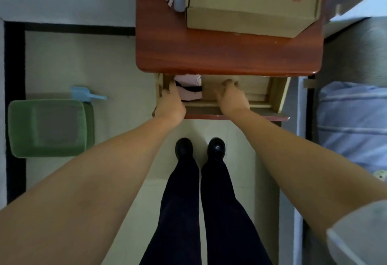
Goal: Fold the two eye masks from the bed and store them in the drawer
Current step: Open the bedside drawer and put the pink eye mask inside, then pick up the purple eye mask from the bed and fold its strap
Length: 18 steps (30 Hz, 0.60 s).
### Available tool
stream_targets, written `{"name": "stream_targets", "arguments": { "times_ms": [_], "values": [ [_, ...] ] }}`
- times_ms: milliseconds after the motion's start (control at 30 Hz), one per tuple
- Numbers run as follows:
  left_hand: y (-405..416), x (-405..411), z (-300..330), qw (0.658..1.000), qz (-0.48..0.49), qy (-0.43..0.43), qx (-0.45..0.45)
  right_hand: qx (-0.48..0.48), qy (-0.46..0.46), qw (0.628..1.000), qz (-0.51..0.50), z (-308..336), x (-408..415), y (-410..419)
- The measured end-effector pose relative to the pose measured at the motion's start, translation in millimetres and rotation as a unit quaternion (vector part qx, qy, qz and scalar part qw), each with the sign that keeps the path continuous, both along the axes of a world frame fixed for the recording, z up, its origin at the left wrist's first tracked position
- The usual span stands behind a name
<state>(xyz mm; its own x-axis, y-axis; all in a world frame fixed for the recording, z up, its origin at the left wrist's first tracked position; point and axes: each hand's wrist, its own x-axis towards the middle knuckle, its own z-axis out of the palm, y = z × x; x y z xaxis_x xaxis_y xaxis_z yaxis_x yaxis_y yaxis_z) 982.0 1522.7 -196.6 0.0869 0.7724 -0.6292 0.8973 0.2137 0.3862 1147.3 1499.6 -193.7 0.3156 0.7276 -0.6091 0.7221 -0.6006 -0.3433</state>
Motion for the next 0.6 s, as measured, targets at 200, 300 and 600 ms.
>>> {"name": "stream_targets", "arguments": {
  "times_ms": [200, 300, 600],
  "values": [
    [-16.6, 47.7, 118.6, 0.966, -0.22, -0.004, 0.134, 0.122, -0.154, 0.979, 0.052, 121.0, 69.4, -47.8],
    [-11.5, 108.5, 168.4, 0.931, -0.29, 0.002, 0.223, 0.133, -0.207, 0.969, 0.029, 162.5, 117.3, -71.2],
    [-45.4, 347.7, 240.6, 0.82, -0.479, -0.03, 0.312, 0.108, -0.288, 0.942, -0.136, 231.4, 328.1, -175.6]
  ]
}}
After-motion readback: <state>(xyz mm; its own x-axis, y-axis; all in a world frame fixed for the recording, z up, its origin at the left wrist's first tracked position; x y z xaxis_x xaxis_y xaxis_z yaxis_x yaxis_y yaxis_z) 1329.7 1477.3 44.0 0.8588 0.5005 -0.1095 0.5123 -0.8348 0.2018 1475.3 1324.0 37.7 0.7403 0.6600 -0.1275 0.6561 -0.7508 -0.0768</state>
